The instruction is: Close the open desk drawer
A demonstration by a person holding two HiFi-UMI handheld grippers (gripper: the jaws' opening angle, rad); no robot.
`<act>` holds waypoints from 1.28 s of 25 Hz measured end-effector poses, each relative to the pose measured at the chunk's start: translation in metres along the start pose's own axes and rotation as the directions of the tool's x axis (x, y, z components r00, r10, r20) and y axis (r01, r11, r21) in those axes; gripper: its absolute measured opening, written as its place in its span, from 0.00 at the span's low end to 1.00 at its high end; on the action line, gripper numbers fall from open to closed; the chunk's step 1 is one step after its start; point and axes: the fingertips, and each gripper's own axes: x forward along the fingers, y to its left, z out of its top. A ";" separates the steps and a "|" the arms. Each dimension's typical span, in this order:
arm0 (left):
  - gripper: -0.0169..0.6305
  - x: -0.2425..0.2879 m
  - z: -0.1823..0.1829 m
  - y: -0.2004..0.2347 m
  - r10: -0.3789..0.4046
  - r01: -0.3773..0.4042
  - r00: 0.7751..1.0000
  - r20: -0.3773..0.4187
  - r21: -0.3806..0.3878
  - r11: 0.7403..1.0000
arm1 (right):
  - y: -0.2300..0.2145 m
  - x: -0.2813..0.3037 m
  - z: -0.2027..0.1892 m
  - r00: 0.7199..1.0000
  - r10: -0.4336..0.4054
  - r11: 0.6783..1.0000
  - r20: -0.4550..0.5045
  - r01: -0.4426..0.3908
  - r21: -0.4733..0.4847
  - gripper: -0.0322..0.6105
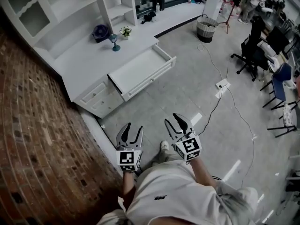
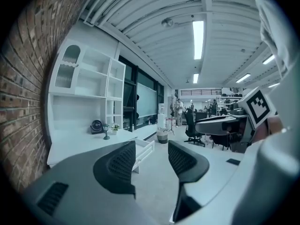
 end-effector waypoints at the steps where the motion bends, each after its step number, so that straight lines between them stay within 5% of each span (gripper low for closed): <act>1: 0.38 0.007 0.003 0.002 0.009 -0.009 1.000 -0.004 -0.001 1.000 | -0.006 0.006 0.002 1.000 0.008 1.000 0.000 -0.008 0.006 0.28; 14: 0.37 0.078 0.020 0.004 0.085 -0.085 0.996 -0.039 0.000 0.996 | -0.075 0.060 0.009 0.997 0.082 0.996 -0.006 -0.082 0.045 0.28; 32: 0.36 0.120 0.017 0.027 0.099 -0.100 0.992 -0.078 -0.007 0.995 | -0.100 0.104 0.006 0.995 0.090 0.994 -0.040 -0.087 0.069 0.28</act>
